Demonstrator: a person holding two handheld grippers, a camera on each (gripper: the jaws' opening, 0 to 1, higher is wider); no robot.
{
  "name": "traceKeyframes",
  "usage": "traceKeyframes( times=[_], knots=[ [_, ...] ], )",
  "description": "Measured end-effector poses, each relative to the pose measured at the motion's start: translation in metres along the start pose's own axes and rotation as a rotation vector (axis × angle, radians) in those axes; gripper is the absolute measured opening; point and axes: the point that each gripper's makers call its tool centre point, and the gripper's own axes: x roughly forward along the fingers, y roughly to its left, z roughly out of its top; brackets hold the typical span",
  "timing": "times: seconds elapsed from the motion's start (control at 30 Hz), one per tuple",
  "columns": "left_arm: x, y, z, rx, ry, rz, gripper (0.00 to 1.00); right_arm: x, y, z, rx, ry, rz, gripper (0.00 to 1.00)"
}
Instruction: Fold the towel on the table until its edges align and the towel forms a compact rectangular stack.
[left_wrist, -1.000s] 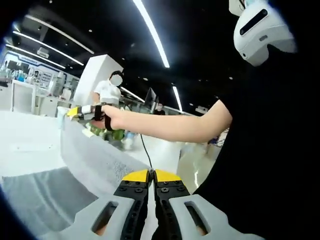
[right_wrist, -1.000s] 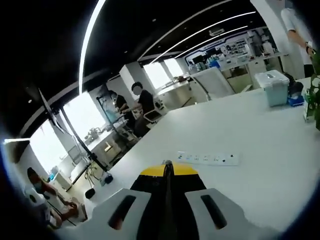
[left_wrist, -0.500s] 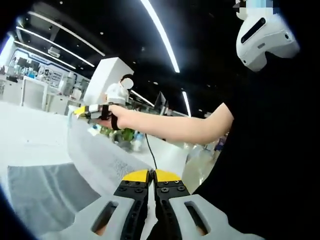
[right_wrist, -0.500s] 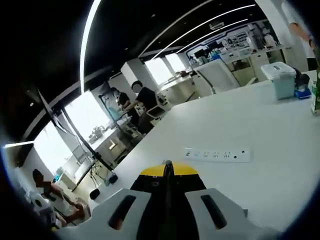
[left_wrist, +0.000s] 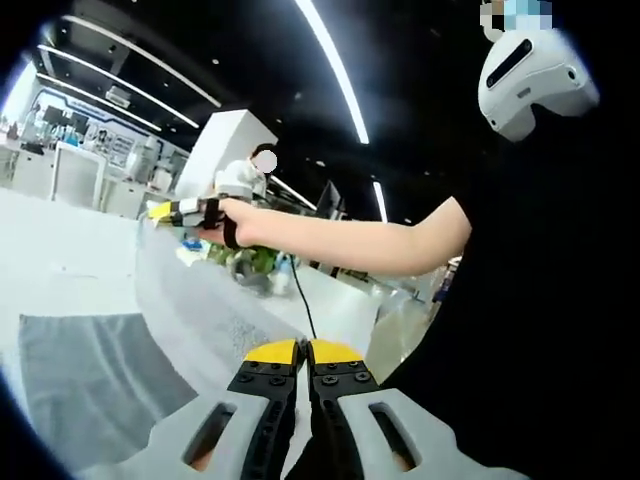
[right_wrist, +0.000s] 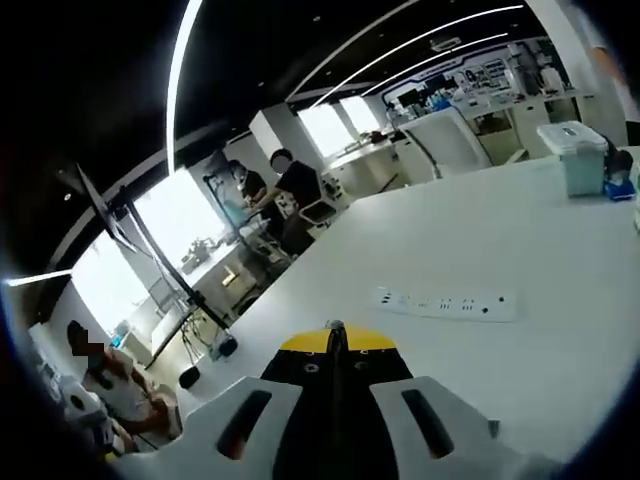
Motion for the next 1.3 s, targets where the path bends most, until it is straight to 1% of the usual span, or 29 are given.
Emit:
traceKeyframes(
  times=[0.07,0.1,0.2,0.33,0.5,0.57,0.7,0.83,0.97,1.03,1.1,1.17,1.23,1.3],
  knots=[
    [-0.004,0.002,0.001,-0.007,-0.011,0.008,0.02,0.004,-0.005,0.001,0.003,0.005,-0.002,0.00],
    [-0.007,0.004,0.002,-0.021,-0.028,0.015,0.02,0.006,-0.007,0.001,0.004,0.008,-0.004,0.00],
    [-0.016,0.010,0.001,-0.062,-0.053,0.031,0.02,0.010,-0.009,0.001,0.003,0.018,-0.005,0.00],
    [-0.031,0.015,-0.001,-0.091,-0.074,0.048,0.02,0.017,-0.004,-0.002,0.009,0.033,0.010,0.00],
    [-0.043,0.019,0.001,-0.132,-0.109,0.057,0.02,0.027,0.005,-0.002,-0.003,0.040,0.028,0.00],
    [-0.046,0.020,0.001,-0.136,-0.113,0.067,0.02,0.030,0.008,-0.003,-0.007,0.045,0.034,0.00],
    [-0.055,0.024,-0.008,-0.143,-0.099,0.113,0.02,0.036,0.014,-0.008,-0.004,0.064,0.049,0.00],
    [-0.065,0.025,-0.013,-0.172,-0.105,0.143,0.02,0.041,0.024,-0.012,-0.010,0.074,0.068,0.00],
    [-0.073,0.026,-0.016,-0.179,-0.096,0.170,0.02,0.049,0.034,-0.015,-0.017,0.088,0.091,0.00],
    [-0.078,0.031,-0.020,-0.187,-0.083,0.198,0.02,0.054,0.037,-0.015,-0.019,0.090,0.099,0.00],
    [-0.081,0.033,-0.024,-0.188,-0.071,0.213,0.02,0.058,0.042,-0.017,-0.023,0.097,0.108,0.00],
    [-0.083,0.035,-0.029,-0.189,-0.053,0.223,0.02,0.064,0.048,-0.023,-0.038,0.113,0.117,0.00],
    [-0.086,0.038,-0.036,-0.192,-0.028,0.242,0.02,0.071,0.051,-0.030,-0.082,0.142,0.115,0.00],
    [-0.089,0.041,-0.040,-0.200,-0.022,0.258,0.02,0.077,0.052,-0.033,-0.086,0.154,0.113,0.00]
  ],
)
